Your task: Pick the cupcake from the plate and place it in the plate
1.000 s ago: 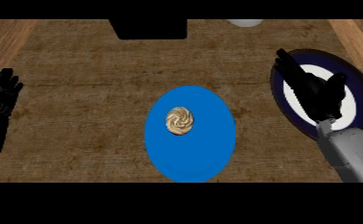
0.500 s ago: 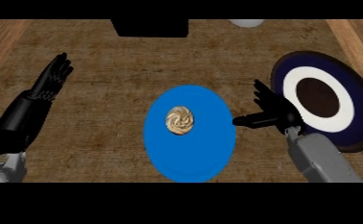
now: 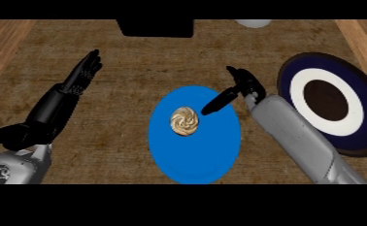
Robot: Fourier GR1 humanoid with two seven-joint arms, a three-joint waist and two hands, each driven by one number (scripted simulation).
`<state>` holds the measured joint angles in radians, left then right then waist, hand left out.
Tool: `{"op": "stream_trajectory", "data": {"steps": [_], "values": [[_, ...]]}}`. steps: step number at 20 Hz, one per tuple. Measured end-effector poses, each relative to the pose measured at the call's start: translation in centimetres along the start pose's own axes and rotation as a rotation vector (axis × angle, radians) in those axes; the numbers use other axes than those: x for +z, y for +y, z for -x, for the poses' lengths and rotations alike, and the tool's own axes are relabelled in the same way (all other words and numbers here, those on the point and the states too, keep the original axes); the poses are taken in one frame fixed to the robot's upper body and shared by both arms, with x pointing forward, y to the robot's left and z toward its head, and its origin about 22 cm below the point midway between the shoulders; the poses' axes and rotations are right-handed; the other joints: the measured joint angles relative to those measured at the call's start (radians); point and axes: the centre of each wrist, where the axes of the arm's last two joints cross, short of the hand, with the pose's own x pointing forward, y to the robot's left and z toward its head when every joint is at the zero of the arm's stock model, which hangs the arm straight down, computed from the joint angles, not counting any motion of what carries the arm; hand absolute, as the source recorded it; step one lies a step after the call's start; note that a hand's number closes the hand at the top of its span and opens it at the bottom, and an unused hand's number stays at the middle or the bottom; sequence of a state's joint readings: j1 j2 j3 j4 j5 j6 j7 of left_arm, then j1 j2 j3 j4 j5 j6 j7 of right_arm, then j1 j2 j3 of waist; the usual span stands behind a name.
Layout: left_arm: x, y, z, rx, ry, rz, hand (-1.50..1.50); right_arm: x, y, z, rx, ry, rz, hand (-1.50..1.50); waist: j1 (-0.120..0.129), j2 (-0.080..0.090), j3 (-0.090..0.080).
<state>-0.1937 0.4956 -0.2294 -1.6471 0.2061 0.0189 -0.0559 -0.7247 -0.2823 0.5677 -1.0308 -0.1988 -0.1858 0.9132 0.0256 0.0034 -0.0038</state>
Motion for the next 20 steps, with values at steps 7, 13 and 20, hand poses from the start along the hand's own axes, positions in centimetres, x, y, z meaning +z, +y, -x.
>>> {"op": "stream_trajectory", "data": {"steps": [7,13,20], "values": [[-0.5,-0.2,0.4,-0.003,0.005,-0.008,0.0,1.0,1.2,-5.7,-0.012,0.1,-0.115,-1.5,-0.009,-0.001,0.002],[-0.1,-0.5,0.4,-0.002,0.005,0.001,0.0,0.5,-0.6,-7.2,-0.065,0.187,-0.263,-1.5,-0.007,-0.001,0.003],[-0.1,-0.5,0.6,-0.003,0.005,-0.013,0.0,-0.3,-2.7,-7.4,-0.035,0.265,-0.294,-1.5,-0.014,-0.002,0.003]]}}
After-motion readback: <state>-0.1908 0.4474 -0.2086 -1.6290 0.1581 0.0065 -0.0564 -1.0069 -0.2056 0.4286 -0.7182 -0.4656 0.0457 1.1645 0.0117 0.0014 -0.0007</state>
